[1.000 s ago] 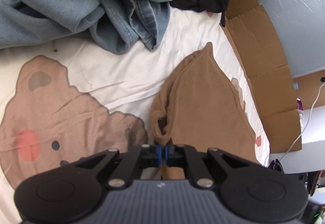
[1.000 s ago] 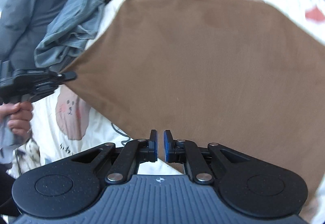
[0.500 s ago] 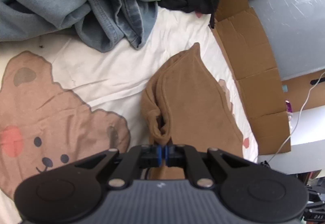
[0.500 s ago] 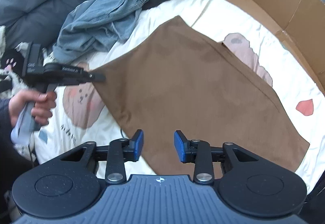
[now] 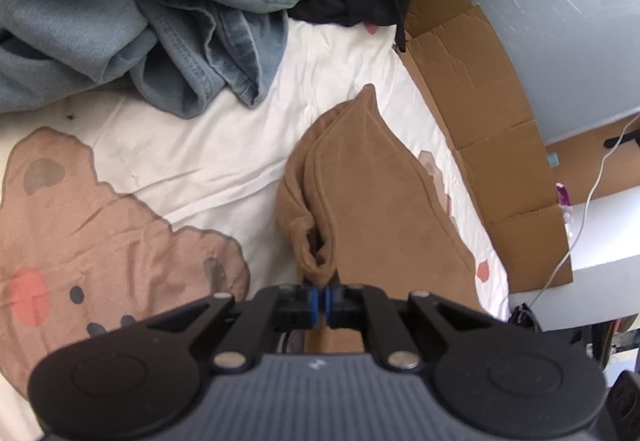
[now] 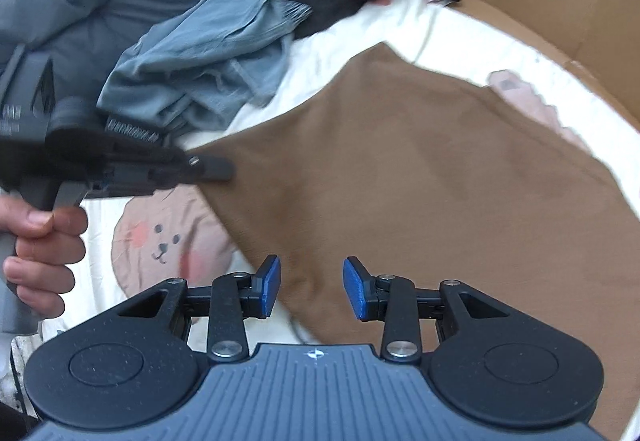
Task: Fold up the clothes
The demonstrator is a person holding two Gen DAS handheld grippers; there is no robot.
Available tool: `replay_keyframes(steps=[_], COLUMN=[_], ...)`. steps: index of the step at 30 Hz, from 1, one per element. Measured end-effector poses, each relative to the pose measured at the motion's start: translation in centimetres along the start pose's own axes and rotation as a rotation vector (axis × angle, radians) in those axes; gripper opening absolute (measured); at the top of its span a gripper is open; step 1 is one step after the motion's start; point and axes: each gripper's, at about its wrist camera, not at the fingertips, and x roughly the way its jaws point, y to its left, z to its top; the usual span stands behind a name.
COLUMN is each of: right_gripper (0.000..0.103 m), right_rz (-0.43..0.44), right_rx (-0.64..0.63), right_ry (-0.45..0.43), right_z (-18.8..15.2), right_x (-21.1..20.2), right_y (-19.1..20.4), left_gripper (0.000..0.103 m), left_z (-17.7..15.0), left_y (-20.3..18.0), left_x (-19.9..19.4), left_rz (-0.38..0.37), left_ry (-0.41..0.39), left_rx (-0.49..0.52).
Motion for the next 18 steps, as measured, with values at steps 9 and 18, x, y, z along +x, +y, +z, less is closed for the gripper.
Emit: replay_keyframes(steps=[9, 18], right_gripper=[0.044, 0.046], right_rz=[0.021, -0.032], right_rx=[-0.021, -0.104], right_ry=[-0.058, -0.113], right_z=[-0.2, 0.8], right_x=[2.1, 3.6], right_y=[3.6, 5.6], left_gripper=[0.003, 0.003], left_z=[0.1, 0.3], left_y=[-0.2, -0.7], left_x=[-0.5, -1.1], left_rz=[-0.031, -0.089], left_ry=[-0.008, -0.002], left_rx=[-0.014, -0.025])
